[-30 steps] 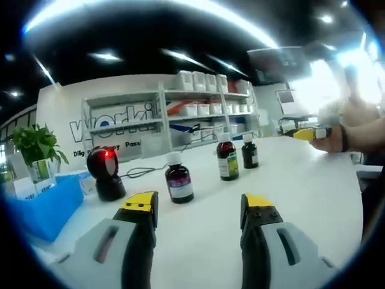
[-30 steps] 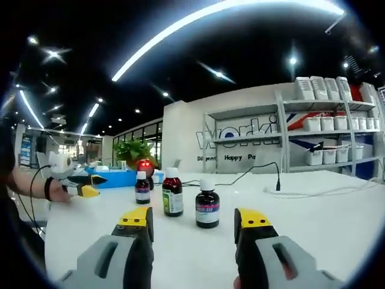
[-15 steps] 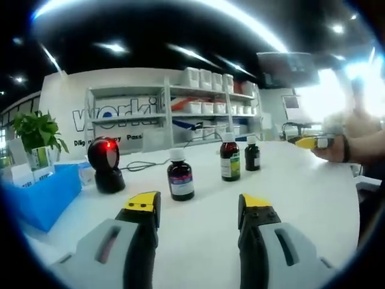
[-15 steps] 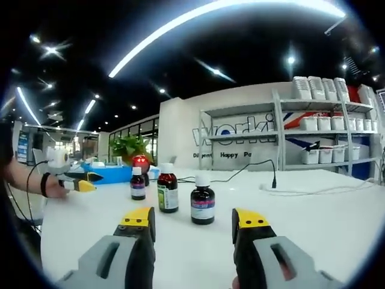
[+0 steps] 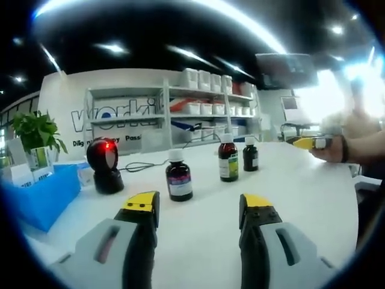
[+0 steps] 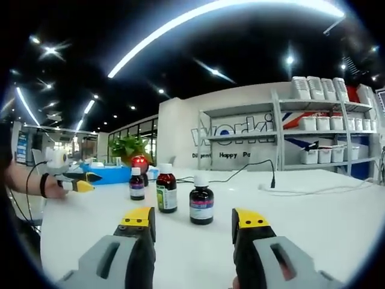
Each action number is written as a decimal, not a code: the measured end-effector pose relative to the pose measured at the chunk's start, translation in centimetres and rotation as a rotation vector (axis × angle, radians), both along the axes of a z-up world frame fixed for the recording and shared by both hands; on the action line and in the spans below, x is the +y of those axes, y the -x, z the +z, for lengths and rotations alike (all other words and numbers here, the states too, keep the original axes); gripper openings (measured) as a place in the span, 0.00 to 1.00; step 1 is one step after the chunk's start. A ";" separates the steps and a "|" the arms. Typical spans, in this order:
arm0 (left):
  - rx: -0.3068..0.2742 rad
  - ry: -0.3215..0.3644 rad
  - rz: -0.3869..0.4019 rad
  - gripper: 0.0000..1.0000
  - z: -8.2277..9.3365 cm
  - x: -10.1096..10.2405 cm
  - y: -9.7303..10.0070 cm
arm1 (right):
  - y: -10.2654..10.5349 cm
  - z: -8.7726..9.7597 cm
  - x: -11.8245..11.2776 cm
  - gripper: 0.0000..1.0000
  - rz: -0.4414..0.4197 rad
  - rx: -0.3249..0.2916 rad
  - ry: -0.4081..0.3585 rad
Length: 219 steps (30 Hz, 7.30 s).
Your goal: Rotate the medicine bottle to make it face forward pick up the medicine bottle inspect the drug traceability code place the medicine on the table
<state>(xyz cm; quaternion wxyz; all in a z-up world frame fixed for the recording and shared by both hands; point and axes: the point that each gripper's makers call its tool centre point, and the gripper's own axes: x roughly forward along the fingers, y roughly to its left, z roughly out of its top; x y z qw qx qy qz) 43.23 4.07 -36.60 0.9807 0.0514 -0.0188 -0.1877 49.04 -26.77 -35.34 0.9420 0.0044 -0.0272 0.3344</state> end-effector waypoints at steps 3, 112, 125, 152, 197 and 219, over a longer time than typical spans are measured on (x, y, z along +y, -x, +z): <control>-0.008 0.002 0.013 0.45 0.2 0.1 0.0 | 0.0 0.0 0.1 0.46 0.004 -0.001 0.000; -0.014 0.018 -0.224 0.60 4.6 -9.1 -5.6 | 0.3 -0.6 0.5 0.43 -0.010 -0.009 0.063; 0.001 0.036 -0.264 0.59 4.6 -12.0 -10.1 | 0.1 -0.8 0.3 0.43 -0.014 0.000 0.064; 0.015 0.020 -0.279 0.46 1.0 -15.0 -15.9 | -0.6 -1.0 -0.4 0.41 -0.028 0.009 0.064; 0.021 0.059 -0.163 0.26 2.8 -13.7 -12.9 | 0.0 -0.7 0.1 0.39 -0.028 0.000 0.062; 0.001 0.125 -0.062 0.26 2.5 -13.0 -1.6 | -0.3 -0.6 -0.3 0.39 -0.023 -0.009 0.052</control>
